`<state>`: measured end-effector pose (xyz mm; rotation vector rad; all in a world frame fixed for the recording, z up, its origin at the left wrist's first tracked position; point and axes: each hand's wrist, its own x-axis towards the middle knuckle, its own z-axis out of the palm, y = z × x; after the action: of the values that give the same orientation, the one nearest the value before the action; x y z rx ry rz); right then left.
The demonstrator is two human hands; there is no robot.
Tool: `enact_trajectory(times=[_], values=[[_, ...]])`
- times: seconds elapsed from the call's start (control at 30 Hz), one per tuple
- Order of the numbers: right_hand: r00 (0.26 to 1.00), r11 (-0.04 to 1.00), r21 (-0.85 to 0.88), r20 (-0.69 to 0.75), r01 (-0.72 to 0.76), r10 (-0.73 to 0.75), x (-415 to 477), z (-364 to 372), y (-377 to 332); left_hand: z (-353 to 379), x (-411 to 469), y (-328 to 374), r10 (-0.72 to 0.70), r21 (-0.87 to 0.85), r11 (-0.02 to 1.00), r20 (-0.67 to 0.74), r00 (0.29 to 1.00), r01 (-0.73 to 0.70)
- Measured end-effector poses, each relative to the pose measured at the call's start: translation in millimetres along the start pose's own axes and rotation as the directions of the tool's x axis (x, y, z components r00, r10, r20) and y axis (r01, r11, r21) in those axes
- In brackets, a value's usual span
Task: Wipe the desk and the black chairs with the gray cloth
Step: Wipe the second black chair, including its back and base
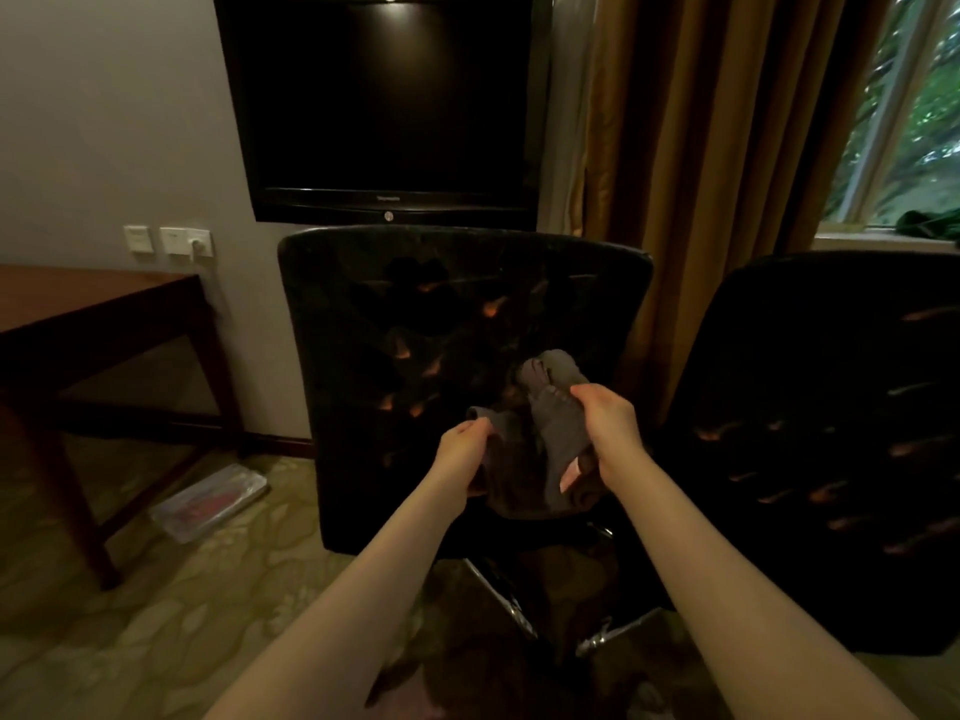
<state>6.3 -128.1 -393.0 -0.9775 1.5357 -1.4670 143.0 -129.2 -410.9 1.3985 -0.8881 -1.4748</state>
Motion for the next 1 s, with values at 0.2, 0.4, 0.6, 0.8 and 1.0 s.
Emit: enact_trajectory(times=[0.2,0.4,0.6,0.8,1.0], values=[[0.990,0.915,-0.387,0.118,0.115,-0.075,6.6,6.7,3.9,20.4,5.6,-6.2,0.024,0.075,0.997,0.128,0.991,-0.034],[0.971,0.953,0.238,0.192,-0.188,0.143,9.0,-22.2,-6.6,10.8,32.6,-37.4,-0.177,-0.069,0.979,0.177,0.968,0.192],[0.966,0.961,0.206,0.217,-0.186,0.140,6.9,-16.6,-11.7,17.8,36.9,-45.9,-0.153,0.114,0.982,0.005,0.988,0.151],[0.980,0.994,0.041,0.176,-0.103,0.094,9.7,-0.6,-10.8,31.6,13.0,-16.5,-0.090,-0.144,0.982,0.200,0.976,0.120],[0.907,0.994,-0.103,0.416,-0.024,0.065,-6.4,13.8,-18.4,27.3,16.9,-25.3,-0.048,-0.424,0.862,0.475,0.878,0.277]])
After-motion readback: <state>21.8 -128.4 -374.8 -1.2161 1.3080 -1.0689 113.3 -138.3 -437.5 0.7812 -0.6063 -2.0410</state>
